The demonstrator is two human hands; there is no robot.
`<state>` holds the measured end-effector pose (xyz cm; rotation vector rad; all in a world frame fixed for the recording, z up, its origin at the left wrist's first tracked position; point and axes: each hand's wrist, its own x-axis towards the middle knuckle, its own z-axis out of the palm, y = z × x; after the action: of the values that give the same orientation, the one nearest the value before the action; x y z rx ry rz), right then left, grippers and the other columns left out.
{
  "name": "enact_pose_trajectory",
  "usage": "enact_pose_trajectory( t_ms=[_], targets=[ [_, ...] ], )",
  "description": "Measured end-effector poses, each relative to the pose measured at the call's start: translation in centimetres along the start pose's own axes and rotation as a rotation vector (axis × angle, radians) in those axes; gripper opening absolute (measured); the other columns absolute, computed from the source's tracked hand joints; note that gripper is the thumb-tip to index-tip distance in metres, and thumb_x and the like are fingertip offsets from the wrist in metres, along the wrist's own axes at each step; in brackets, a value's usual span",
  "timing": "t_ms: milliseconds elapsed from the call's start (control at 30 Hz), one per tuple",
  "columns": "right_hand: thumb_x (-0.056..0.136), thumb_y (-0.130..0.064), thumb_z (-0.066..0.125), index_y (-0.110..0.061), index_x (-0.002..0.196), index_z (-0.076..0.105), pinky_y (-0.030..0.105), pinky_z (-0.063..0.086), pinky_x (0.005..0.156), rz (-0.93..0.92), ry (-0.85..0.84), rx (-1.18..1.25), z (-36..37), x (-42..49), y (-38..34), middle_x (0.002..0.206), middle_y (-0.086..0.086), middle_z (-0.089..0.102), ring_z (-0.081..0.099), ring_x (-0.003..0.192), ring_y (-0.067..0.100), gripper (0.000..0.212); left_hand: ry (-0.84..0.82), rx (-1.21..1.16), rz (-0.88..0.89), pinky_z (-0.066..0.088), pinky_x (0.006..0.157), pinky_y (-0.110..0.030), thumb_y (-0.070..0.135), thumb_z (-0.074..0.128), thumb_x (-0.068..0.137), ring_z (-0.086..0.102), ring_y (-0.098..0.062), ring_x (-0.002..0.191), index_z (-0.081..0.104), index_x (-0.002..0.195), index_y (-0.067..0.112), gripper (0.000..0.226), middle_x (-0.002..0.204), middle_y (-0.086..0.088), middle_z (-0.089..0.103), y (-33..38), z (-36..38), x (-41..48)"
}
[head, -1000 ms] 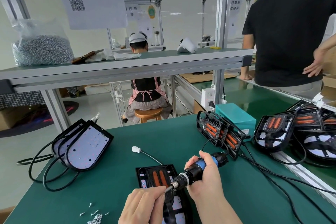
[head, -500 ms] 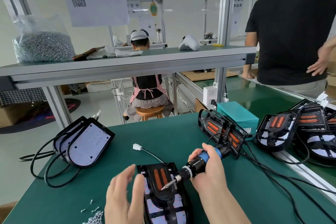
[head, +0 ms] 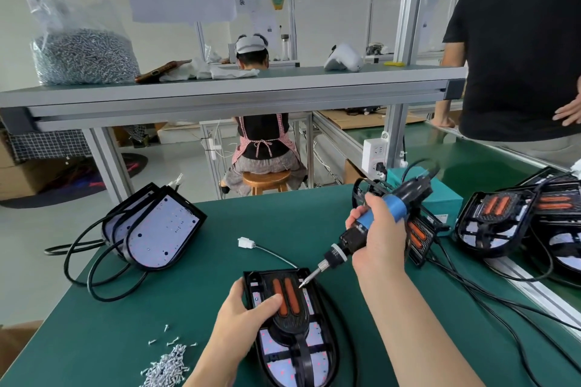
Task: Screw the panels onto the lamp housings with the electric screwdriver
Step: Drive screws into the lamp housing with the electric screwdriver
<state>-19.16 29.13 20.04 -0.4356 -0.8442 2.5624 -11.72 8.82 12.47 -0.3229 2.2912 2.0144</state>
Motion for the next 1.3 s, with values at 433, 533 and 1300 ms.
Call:
enact_pose_trajectory(
  t_ms=[433, 533, 1300],
  targets=[
    [0.086, -0.012, 0.071, -0.015, 0.1, 0.054, 0.027, 0.05, 0.051, -0.307, -0.179, -0.302, 2.1, 1.9, 2.8, 0.058, -0.003, 0.059, 0.057, 0.048, 0.017, 0.022, -0.027, -0.107, 0.062, 0.054, 0.063, -0.013, 0.005, 0.074, 0.086, 0.074, -0.013, 0.088, 0.063, 0.114, 0.019, 0.033, 0.097, 0.003, 0.078, -0.8, 0.0, 0.5],
    [0.085, -0.013, 0.071, -0.014, 0.103, 0.053, 0.027, 0.05, 0.051, -0.299, -0.206, -0.315, 2.2, 2.0, 3.4, 0.059, -0.003, 0.059, 0.057, 0.049, 0.017, 0.025, -0.033, -0.119, 0.071, 0.053, 0.065, -0.014, 0.006, 0.074, 0.085, 0.074, -0.012, 0.088, 0.064, 0.114, 0.019, 0.033, 0.098, 0.004, 0.078, -1.0, 0.1, 0.6],
    [0.076, -0.025, 0.074, -0.019, 0.099, 0.057, 0.029, 0.052, 0.053, -0.302, -0.339, -0.443, 2.3, 1.6, 4.9, 0.068, 0.002, 0.059, 0.057, 0.05, 0.018, 0.029, -0.06, -0.173, 0.073, 0.055, 0.07, -0.021, 0.009, 0.073, 0.087, 0.075, -0.018, 0.091, 0.063, 0.114, 0.019, 0.03, 0.1, 0.0, 0.078, -0.9, 0.2, 0.3]
  ],
)
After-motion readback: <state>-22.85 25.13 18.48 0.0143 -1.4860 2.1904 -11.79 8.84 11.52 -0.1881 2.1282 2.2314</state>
